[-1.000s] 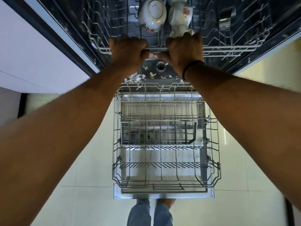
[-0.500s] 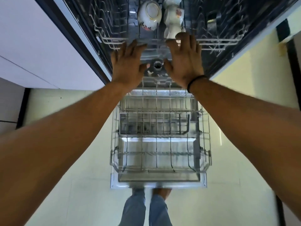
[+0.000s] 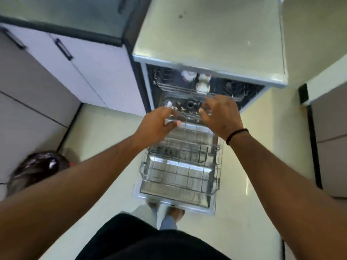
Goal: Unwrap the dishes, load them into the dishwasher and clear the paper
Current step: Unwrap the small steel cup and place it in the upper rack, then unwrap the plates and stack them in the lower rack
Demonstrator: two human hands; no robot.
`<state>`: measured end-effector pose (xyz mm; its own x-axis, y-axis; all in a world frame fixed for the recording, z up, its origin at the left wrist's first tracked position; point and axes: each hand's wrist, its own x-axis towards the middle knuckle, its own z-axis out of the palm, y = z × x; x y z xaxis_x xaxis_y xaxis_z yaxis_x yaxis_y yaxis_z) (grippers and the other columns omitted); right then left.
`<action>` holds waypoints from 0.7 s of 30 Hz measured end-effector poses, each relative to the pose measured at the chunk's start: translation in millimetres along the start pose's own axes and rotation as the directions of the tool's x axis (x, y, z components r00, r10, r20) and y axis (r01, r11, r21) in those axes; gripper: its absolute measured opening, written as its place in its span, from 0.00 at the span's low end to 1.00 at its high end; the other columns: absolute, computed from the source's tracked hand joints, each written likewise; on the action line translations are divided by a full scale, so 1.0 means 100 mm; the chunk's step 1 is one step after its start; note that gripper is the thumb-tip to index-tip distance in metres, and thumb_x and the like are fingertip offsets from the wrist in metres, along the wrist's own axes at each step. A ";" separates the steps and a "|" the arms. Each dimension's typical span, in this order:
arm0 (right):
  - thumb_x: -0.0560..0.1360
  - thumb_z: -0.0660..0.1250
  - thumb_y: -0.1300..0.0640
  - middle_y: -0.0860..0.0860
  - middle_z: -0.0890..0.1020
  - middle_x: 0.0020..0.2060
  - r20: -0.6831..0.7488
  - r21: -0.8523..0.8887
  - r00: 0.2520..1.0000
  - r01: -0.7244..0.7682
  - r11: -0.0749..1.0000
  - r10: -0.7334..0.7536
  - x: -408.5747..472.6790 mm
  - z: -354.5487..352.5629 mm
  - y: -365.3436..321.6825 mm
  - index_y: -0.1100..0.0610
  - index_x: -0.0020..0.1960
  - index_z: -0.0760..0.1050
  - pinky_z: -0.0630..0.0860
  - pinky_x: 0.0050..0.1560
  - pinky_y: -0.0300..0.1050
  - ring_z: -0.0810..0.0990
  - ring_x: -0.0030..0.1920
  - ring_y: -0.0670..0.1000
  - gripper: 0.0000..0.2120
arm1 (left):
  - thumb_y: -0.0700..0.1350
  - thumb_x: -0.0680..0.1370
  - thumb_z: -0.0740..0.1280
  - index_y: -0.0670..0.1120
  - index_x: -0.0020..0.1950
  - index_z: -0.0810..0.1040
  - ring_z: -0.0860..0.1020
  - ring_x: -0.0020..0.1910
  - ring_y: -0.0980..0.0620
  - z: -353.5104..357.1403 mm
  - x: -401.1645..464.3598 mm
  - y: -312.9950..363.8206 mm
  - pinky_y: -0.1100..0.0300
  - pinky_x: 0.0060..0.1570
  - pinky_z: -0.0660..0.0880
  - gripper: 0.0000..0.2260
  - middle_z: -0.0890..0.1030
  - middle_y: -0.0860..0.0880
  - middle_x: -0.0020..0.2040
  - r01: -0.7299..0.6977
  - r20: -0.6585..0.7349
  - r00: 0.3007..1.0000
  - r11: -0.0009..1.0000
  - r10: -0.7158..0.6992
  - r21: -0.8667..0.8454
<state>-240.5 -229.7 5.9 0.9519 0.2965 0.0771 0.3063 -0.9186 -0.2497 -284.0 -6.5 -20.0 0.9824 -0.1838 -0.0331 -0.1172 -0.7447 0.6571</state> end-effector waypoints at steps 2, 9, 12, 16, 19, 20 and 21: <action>0.78 0.67 0.49 0.57 0.82 0.46 -0.029 0.036 0.999 -0.026 0.999 0.027 0.04 -0.28 -0.20 0.58 0.52 0.80 0.76 0.51 0.55 0.77 0.50 0.62 0.12 | 0.53 0.80 0.69 0.48 0.62 0.79 0.79 0.52 0.52 -0.31 -0.12 0.19 0.55 0.53 0.76 0.14 0.82 0.50 0.57 0.011 -0.079 0.997 1.000 -0.012 -0.017; 0.78 0.67 0.47 0.54 0.82 0.49 -0.102 0.184 0.995 0.033 0.982 -0.014 0.33 -0.85 -1.02 0.53 0.56 0.80 0.77 0.55 0.54 0.76 0.53 0.57 0.12 | 0.58 0.79 0.65 0.50 0.68 0.76 0.77 0.61 0.49 -1.09 -0.22 0.33 0.48 0.62 0.75 0.20 0.79 0.49 0.64 0.040 -0.290 0.956 0.999 -0.045 -0.024; 0.78 0.67 0.46 0.53 0.82 0.51 -0.134 0.195 0.990 0.065 0.979 -0.039 0.48 -0.88 -1.31 0.52 0.57 0.80 0.78 0.55 0.54 0.77 0.53 0.56 0.13 | 0.54 0.81 0.66 0.50 0.67 0.75 0.77 0.62 0.49 -1.31 -0.27 0.19 0.47 0.63 0.75 0.16 0.78 0.49 0.65 0.033 -0.332 0.942 0.998 -0.047 -0.047; 0.78 0.67 0.46 0.54 0.82 0.52 -0.120 0.213 0.991 0.083 0.974 -0.058 0.64 -0.84 -1.76 0.53 0.59 0.79 0.77 0.56 0.54 0.77 0.54 0.56 0.14 | 0.52 0.83 0.64 0.49 0.68 0.75 0.76 0.64 0.51 -1.62 -0.39 -0.06 0.57 0.65 0.72 0.15 0.77 0.49 0.67 0.041 -0.377 0.924 0.996 -0.067 -0.076; 0.79 0.67 0.47 0.54 0.81 0.53 -0.133 0.225 0.986 0.125 0.966 -0.097 0.80 -0.71 -2.27 0.54 0.59 0.79 0.77 0.56 0.51 0.77 0.53 0.55 0.13 | 0.50 0.84 0.62 0.51 0.69 0.74 0.74 0.67 0.51 -1.93 -0.50 -0.39 0.55 0.68 0.70 0.15 0.76 0.50 0.69 0.069 -0.396 0.912 0.992 -0.106 -0.107; 0.79 0.67 0.48 0.54 0.81 0.52 -0.142 0.237 0.984 0.137 0.962 -0.106 0.83 -0.67 -2.37 0.55 0.59 0.79 0.77 0.56 0.48 0.77 0.53 0.53 0.13 | 0.51 0.84 0.62 0.51 0.70 0.74 0.73 0.68 0.51 -1.99 -0.51 -0.43 0.52 0.69 0.70 0.15 0.75 0.51 0.70 0.078 -0.405 0.906 0.989 -0.122 -0.122; 0.79 0.67 0.48 0.54 0.81 0.53 -0.146 0.243 0.983 0.148 0.959 -0.115 0.87 -0.61 -2.51 0.55 0.59 0.79 0.77 0.56 0.47 0.76 0.52 0.52 0.14 | 0.51 0.84 0.62 0.52 0.70 0.73 0.73 0.68 0.51 -2.08 -0.55 -0.52 0.50 0.70 0.71 0.15 0.75 0.51 0.70 0.092 -0.406 0.903 0.986 -0.142 -0.140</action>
<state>-234.4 10.6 134.6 0.9008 0.3584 0.2451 0.4336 -0.7735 -0.4623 -301.5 175.9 103.9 0.9624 0.2009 0.1827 -0.0044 -0.6611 0.7502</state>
